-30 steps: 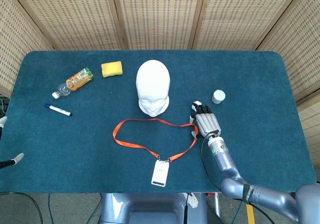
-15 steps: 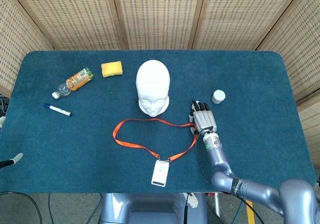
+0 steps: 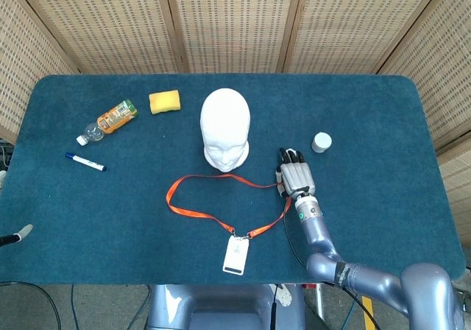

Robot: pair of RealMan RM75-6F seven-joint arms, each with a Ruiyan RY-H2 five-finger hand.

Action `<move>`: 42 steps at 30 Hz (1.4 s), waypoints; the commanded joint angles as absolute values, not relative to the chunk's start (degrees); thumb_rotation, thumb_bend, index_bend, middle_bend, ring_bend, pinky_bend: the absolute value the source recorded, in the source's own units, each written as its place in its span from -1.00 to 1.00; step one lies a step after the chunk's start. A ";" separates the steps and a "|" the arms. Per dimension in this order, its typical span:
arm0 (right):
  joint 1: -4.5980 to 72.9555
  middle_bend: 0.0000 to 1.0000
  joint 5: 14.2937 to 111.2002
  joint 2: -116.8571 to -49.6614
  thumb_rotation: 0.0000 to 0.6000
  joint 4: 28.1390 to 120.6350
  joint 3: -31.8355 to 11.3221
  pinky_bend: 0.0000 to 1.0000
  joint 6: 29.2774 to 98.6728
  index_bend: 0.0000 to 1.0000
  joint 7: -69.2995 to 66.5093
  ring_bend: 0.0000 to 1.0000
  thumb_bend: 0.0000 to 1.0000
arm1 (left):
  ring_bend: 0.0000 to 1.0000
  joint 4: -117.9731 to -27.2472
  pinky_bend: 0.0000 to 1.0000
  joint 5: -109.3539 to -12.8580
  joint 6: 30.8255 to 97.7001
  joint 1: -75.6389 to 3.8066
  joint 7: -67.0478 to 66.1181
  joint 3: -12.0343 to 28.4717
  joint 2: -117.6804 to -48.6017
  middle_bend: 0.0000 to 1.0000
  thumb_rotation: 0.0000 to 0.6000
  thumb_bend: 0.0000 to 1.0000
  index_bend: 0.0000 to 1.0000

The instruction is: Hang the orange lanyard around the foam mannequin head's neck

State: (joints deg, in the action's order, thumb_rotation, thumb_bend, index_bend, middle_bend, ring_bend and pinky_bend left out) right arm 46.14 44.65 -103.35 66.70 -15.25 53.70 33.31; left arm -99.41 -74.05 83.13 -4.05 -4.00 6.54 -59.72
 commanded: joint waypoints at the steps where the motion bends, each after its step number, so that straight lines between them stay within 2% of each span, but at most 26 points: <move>1: 46.23 -1.00 44.82 -103.57 1.00 66.44 -15.12 -1.00 53.89 0.21 33.42 -1.00 -0.13 | -1.00 -99.43 -1.00 -74.03 83.08 -4.08 -4.02 6.54 -59.72 -1.00 1.00 -0.98 -1.00; 6: 46.10 -1.00 45.63 -103.60 1.00 66.68 -15.38 -1.00 54.63 0.33 32.50 -1.00 -0.13 | -1.00 -99.29 -1.00 -74.06 82.83 -4.21 -4.01 6.45 -59.79 -1.00 1.00 -0.98 -1.00; 15: 43.57 -0.98 51.96 -99.86 1.00 71.63 -14.98 -1.00 57.31 0.37 26.01 -1.00 -0.13 | -1.00 -96.76 -1.00 -73.60 79.79 -6.43 -2.95 7.29 -61.04 -1.00 1.00 -0.98 -1.00; 18: 42.27 -0.98 54.63 -97.45 1.00 73.98 -13.83 -1.00 57.62 0.37 23.87 -1.00 -0.13 | -1.00 -95.45 -1.00 -73.97 77.58 -8.60 -0.45 8.63 -61.54 -1.00 1.00 -0.98 -0.78; 20: 41.72 -0.98 56.32 -96.33 1.00 74.75 -13.06 -1.00 57.97 0.37 23.19 -1.00 -0.13 | -1.00 -94.21 -1.00 -74.46 76.03 -10.22 1.25 9.47 -62.00 -1.00 1.00 -0.97 -0.54; 26: 40.74 -0.98 58.89 -94.91 1.00 75.31 -11.94 -1.00 58.41 0.37 21.78 -1.00 -0.13 | -1.00 -91.22 -1.00 -71.66 68.55 -18.23 -3.59 13.06 -64.95 -1.00 1.00 -0.83 -0.24; 33: 40.88 -0.98 58.89 -94.65 1.00 75.43 -12.16 -1.00 57.68 0.37 21.68 -1.00 -0.13 | -1.00 -90.12 -1.00 -65.06 59.39 -26.87 -10.77 15.59 -69.75 -1.00 1.00 -0.75 -0.16; 42: 40.93 -0.98 59.43 -94.30 1.00 75.40 -12.20 -1.00 56.36 0.38 20.10 -1.00 -0.13 | -1.00 -84.16 -1.00 -53.58 51.30 -36.97 -19.22 16.82 -80.05 -1.00 1.00 -0.67 -0.10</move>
